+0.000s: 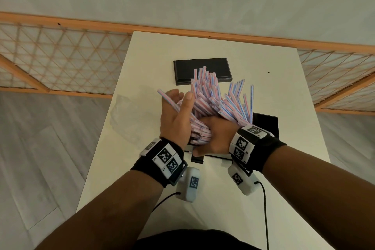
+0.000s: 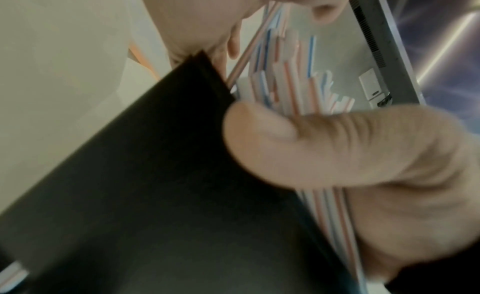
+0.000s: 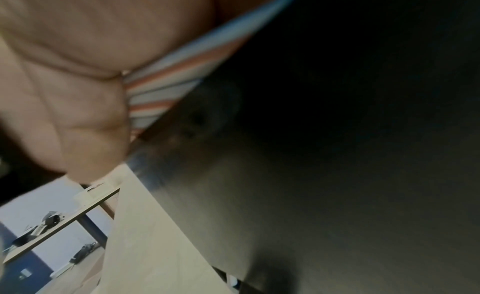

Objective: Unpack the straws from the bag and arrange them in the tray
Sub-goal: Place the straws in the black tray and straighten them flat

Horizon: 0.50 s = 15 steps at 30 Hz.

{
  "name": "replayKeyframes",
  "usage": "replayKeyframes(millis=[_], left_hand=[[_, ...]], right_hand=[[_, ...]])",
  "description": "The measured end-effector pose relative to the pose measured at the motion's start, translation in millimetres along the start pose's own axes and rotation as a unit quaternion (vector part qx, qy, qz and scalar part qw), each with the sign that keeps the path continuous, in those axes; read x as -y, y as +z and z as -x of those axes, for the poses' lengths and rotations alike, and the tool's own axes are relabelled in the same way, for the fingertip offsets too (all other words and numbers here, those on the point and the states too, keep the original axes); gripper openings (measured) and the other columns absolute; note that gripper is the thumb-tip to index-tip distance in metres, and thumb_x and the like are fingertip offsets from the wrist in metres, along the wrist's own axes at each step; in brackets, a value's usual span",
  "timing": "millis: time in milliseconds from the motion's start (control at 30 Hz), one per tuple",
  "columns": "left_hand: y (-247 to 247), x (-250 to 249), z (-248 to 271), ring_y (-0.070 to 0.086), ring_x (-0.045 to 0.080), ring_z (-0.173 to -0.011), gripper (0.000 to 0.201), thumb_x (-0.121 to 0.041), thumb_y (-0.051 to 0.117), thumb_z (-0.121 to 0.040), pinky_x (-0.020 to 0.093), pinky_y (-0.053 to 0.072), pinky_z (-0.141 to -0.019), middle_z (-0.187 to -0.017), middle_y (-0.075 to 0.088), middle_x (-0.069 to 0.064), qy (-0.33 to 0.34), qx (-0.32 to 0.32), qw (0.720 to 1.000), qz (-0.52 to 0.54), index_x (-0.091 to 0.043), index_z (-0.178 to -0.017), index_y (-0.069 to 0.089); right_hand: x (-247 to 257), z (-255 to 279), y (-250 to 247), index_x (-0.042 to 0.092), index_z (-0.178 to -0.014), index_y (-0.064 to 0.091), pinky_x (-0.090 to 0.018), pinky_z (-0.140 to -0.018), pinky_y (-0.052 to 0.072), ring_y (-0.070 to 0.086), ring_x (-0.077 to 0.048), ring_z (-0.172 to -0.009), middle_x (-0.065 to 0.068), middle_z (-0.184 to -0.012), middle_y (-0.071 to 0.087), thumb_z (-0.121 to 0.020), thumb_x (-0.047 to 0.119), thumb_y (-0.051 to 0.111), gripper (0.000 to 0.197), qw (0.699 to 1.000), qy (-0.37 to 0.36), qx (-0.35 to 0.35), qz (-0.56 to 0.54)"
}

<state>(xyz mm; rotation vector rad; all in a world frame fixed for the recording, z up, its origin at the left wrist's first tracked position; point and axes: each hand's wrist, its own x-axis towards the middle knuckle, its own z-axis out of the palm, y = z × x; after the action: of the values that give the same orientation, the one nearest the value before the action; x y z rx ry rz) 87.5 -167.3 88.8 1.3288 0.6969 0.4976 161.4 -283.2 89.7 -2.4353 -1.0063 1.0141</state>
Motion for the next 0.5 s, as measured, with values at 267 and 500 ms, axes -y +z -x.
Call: replayKeyframes(millis=[267,500], left_hand=[[-15,-25,-14,0.071,0.023,-0.111,0.071,-0.062,0.071,-0.07,0.041,0.052,-0.1,-0.133,0.06,0.005,0.017,-0.082,0.994,0.069,-0.03,-0.127,0.043],[-7,-10,-12,0.066,0.014,-0.116,0.067,-0.07,0.035,-0.089,0.042,0.051,-0.103,-0.129,0.068,0.0,0.04,-0.037,0.995,-0.086,-0.028,-0.133,0.062]], right_hand=[[0,18,2,0.038,-0.065,0.042,-0.025,-0.074,0.033,0.047,-0.009,-0.073,0.018,-0.067,0.045,-0.072,0.071,0.069,0.043,0.998,0.021,-0.011,0.059],[-4,19,14,0.022,-0.11,0.056,-0.029,-0.081,0.042,0.061,-0.026,-0.103,-0.001,-0.101,0.061,-0.073,0.073,0.064,0.064,0.995,0.004,-0.051,0.084]])
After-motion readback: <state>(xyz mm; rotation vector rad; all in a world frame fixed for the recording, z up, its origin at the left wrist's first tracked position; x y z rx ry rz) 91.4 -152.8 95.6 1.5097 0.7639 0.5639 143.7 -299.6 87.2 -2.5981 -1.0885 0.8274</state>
